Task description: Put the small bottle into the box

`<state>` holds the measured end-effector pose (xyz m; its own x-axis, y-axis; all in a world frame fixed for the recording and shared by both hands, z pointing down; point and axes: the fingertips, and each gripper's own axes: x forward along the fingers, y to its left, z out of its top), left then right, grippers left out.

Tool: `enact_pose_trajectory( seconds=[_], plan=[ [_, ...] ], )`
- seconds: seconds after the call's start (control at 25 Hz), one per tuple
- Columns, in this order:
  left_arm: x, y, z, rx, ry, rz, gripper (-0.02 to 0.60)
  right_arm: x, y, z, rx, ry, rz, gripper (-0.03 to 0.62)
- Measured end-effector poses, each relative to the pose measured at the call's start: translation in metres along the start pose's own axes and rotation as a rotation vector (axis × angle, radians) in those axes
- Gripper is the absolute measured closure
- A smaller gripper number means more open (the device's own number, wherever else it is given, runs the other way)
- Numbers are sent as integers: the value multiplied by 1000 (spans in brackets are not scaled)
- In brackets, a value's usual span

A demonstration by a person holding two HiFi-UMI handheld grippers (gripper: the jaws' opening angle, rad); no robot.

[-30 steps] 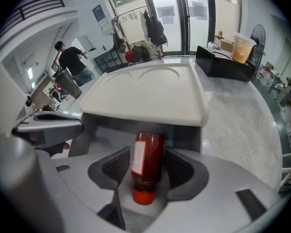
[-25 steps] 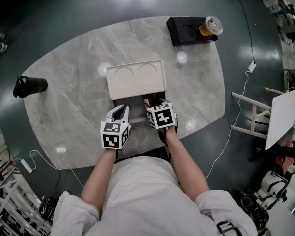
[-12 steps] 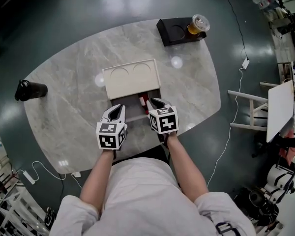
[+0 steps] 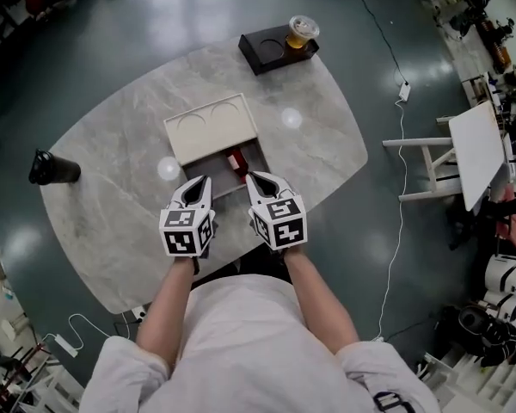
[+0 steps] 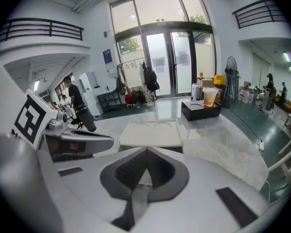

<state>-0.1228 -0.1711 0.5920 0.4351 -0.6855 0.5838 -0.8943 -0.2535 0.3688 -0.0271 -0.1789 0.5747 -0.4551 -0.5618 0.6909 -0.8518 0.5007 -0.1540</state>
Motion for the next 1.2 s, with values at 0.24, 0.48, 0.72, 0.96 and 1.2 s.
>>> enact_pose_trajectory(
  seconds=[0.24, 0.48, 0.72, 0.96, 1.2],
  plan=[
    [-31, -27, 8, -16, -54, 15, 561, -40, 0, 20, -29, -123, -23, 569],
    [-63, -49, 38, -45, -173, 79, 561, -91, -5, 51, -112, -318, -41, 569],
    [-109, -88, 88, 36, -369, 121, 561, -151, -12, 93, -156, -520, -29, 569],
    [-158, -133, 122, 146, -546, 197, 560, -227, -11, 130, -209, -730, -34, 569],
    [-192, -158, 148, 220, -672, 241, 561, -274, -7, 151, -241, -863, -45, 569]
  ],
)
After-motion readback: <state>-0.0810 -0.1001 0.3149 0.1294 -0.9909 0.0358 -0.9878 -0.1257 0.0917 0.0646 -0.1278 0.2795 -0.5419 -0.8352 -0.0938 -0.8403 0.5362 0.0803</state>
